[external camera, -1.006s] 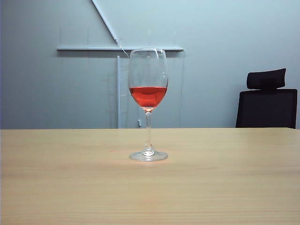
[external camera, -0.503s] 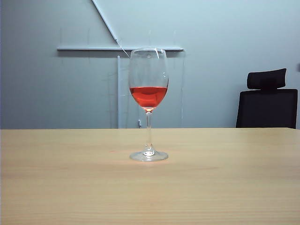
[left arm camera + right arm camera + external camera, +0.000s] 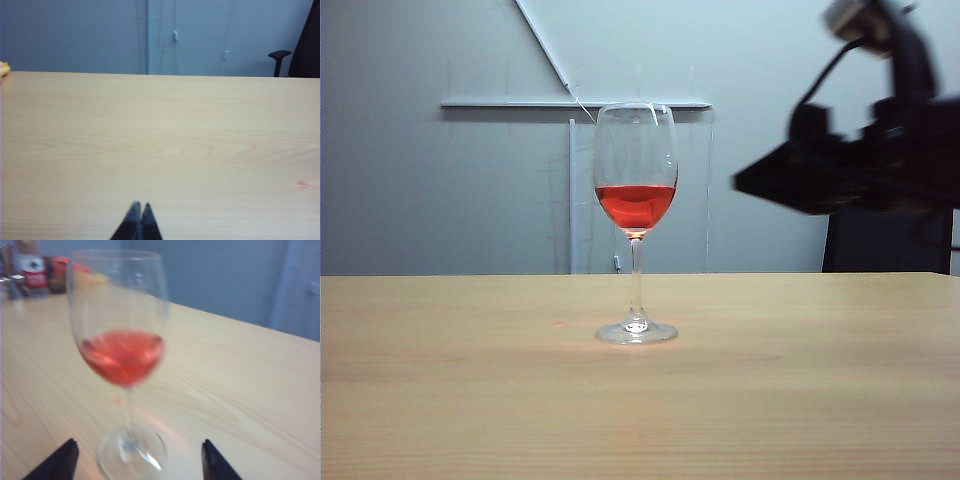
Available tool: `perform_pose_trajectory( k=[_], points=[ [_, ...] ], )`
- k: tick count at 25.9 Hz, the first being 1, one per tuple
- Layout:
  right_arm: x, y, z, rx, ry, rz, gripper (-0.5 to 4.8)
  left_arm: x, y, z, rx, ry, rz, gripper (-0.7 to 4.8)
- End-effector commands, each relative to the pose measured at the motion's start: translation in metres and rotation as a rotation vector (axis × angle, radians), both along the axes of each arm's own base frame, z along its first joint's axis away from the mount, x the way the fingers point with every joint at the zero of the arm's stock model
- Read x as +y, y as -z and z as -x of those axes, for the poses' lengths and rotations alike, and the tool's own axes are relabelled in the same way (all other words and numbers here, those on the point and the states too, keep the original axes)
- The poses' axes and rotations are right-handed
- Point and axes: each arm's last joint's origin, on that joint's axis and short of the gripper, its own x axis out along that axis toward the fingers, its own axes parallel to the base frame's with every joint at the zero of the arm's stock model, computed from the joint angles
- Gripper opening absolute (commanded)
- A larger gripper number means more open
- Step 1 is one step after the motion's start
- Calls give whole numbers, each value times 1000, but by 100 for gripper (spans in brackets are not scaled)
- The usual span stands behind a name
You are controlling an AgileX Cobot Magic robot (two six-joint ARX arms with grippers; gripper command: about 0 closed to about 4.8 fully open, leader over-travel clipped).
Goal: Gently pick up the goblet, rotate it counterclockwise for two full turns (viewing from above), and then place it back on the table.
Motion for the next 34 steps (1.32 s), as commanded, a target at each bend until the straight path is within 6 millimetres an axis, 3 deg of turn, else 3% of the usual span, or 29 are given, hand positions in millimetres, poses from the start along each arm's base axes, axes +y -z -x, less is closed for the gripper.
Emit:
perform_pose_trajectory(
  k=[1,6,14,21,34],
  points=[
    [13,0,-19,-72,-108,-37,338,0,-2,0,-12,5,0,-5],
    [28,14,-44,-21,-167,-16,338,-10,-2,1,-11,103,0,-5],
    [45,10,-74,117,-177,43,338,-37,-1,8,6,386,-3,-5],
    [61,18,-98,131,-210,46,339,-47,5,10,71,490,-23,-5],
    [74,32,-105,75,-226,-17,338,-47,5,10,74,490,-23,-5]
  ],
)
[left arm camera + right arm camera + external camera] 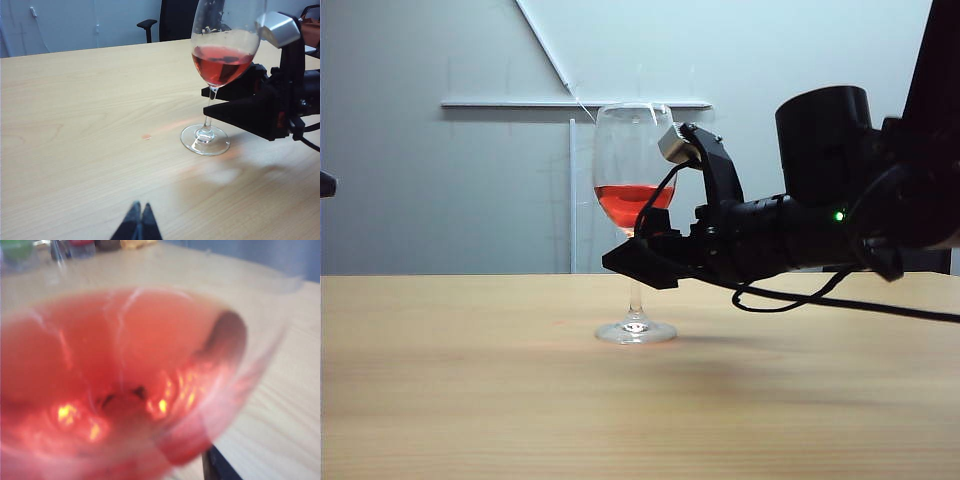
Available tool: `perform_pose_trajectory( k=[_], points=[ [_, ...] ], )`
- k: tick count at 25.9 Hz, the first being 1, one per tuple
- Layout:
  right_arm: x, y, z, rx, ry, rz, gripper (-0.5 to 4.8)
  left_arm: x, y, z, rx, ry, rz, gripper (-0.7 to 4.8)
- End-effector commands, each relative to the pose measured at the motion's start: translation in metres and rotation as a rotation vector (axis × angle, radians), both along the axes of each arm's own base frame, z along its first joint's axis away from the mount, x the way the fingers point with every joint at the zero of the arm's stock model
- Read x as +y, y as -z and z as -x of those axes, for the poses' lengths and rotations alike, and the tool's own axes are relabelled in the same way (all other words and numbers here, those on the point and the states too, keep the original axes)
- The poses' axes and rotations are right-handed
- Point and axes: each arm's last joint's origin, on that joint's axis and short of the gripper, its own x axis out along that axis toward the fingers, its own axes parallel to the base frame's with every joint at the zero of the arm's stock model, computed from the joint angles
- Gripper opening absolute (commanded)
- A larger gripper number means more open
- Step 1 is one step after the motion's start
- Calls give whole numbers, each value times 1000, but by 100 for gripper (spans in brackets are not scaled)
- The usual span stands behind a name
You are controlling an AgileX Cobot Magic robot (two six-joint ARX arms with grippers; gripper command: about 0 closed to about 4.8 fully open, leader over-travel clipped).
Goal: Gently pick up the goblet, rotate it counterclockwise for two full turns (viewing from above), and then place it back on the table.
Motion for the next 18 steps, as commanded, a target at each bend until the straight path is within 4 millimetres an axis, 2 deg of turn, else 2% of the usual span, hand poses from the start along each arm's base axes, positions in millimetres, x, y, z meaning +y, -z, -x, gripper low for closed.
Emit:
perform_pose_trajectory(
  k=[1,9,18],
  points=[
    [2,-7,-1,-46,3,-55,338,0,-1,0,-4,5,2,-5],
    [3,-7,-2,-56,3,-61,337,0,-1,0,-4,5,2,-5],
    [4,5,-5,-77,7,-134,332,0,-1,0,-5,5,2,-5]
  ],
)
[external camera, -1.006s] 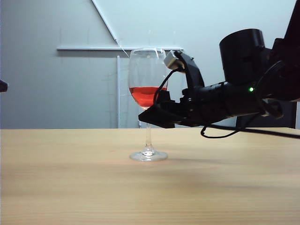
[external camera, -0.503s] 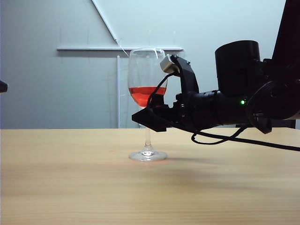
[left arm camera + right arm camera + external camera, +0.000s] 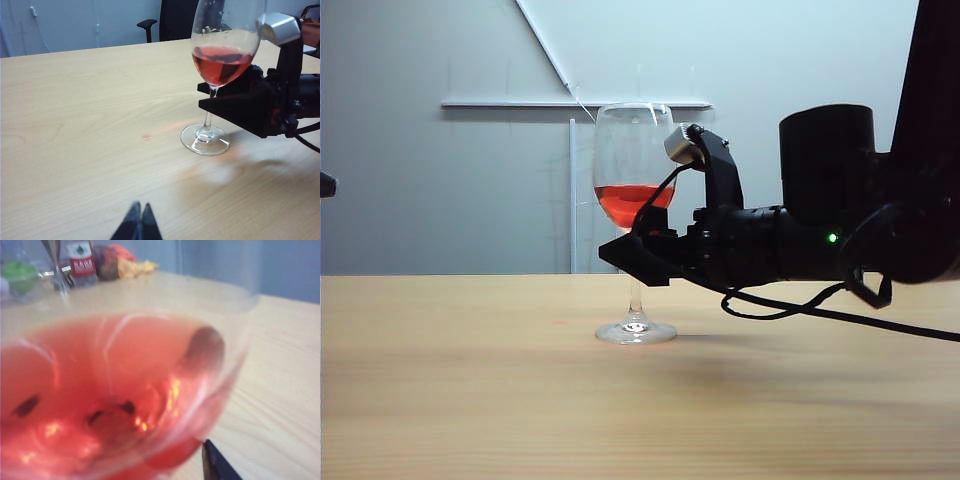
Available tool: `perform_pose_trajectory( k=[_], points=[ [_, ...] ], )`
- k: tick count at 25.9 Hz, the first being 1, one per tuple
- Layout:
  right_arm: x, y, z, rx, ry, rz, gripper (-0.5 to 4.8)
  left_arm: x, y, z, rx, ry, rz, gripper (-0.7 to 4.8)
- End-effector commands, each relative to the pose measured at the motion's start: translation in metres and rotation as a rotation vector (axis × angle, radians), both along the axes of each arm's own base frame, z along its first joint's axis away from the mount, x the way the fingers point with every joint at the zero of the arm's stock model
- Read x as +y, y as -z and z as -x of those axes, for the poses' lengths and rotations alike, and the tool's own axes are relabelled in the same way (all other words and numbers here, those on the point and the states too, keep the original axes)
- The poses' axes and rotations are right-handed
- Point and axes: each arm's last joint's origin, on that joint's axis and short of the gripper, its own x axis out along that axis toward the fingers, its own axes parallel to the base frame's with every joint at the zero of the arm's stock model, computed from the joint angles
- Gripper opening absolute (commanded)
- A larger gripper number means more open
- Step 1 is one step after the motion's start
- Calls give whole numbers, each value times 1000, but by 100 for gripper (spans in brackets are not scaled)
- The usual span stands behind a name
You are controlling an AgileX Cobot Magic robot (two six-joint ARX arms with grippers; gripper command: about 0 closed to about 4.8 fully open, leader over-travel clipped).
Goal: Gently pick up the goblet, rotate it counterclockwise for two full turns (viewing from above), and then place it back on the table.
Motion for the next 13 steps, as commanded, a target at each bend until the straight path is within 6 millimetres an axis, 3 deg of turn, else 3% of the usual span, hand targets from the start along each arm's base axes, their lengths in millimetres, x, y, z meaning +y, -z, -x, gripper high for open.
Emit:
perform_pose_trajectory(
  k=[1,5,8,13],
  points=[
    [2,-3,-1,-39,-1,-33,329,0,-2,0,-5,5,2,-5],
    [2,-3,-1,-41,-3,-34,292,0,-2,0,-5,5,3,-5],
    [3,-4,-1,-41,-3,-34,232,0,-2,0,-5,5,3,-5],
    [4,-5,-2,-42,-7,-38,226,0,-2,0,-6,5,3,-5]
  ],
)
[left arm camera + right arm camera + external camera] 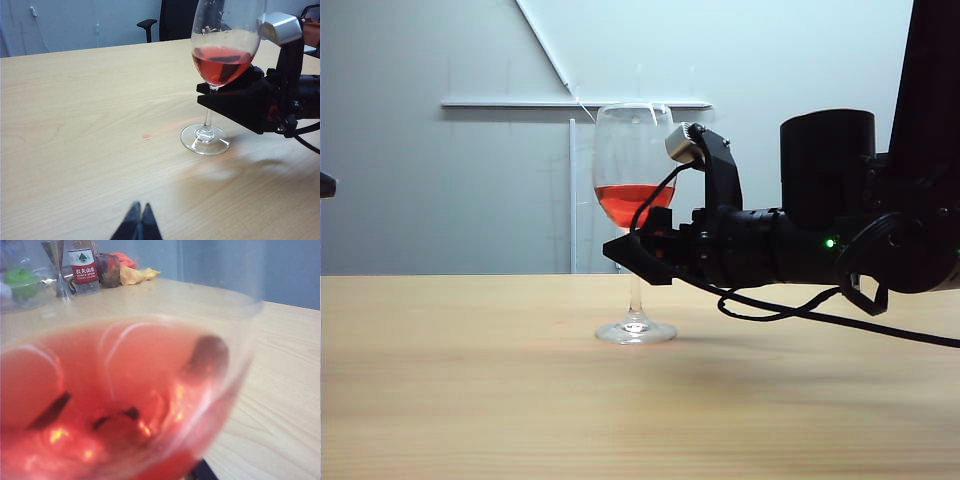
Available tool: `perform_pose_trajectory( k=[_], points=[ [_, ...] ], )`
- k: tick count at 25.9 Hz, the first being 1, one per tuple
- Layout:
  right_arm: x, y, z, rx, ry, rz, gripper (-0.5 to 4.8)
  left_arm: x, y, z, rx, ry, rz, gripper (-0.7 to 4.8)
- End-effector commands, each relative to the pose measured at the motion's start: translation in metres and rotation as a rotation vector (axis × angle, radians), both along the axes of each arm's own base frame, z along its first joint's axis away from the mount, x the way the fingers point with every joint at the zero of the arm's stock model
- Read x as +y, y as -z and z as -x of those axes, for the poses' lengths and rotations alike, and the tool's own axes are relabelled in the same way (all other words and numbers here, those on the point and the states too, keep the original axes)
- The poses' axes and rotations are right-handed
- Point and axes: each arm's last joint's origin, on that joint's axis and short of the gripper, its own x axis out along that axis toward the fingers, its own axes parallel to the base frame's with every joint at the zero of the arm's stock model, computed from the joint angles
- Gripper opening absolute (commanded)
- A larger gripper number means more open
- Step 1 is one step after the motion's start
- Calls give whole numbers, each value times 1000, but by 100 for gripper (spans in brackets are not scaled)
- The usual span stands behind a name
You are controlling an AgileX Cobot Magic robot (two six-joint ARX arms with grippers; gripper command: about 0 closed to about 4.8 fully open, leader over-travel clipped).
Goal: Gently pick up the goblet, rotate it counterclockwise for two full turns (viewing from above), and then place it back on the table.
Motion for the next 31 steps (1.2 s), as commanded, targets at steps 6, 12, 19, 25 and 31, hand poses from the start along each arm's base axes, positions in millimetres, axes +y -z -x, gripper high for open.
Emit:
perform_pose_trajectory(
  k=[6,12,19,25,31],
  points=[
    [5,-11,-8,-32,-6,-37,160,0,-2,0,-6,5,3,-5],
    [7,-12,-10,-24,-9,-37,102,0,-2,0,-6,5,3,-5],
    [7,-12,-10,-21,-9,-35,54,0,-2,0,-6,5,3,-5],
    [7,-12,-10,-22,-9,-36,-6,0,-2,0,-6,5,3,-5],
    [6,-13,-10,-33,-5,-41,-6,0,-2,0,-6,5,3,-5]
  ],
)
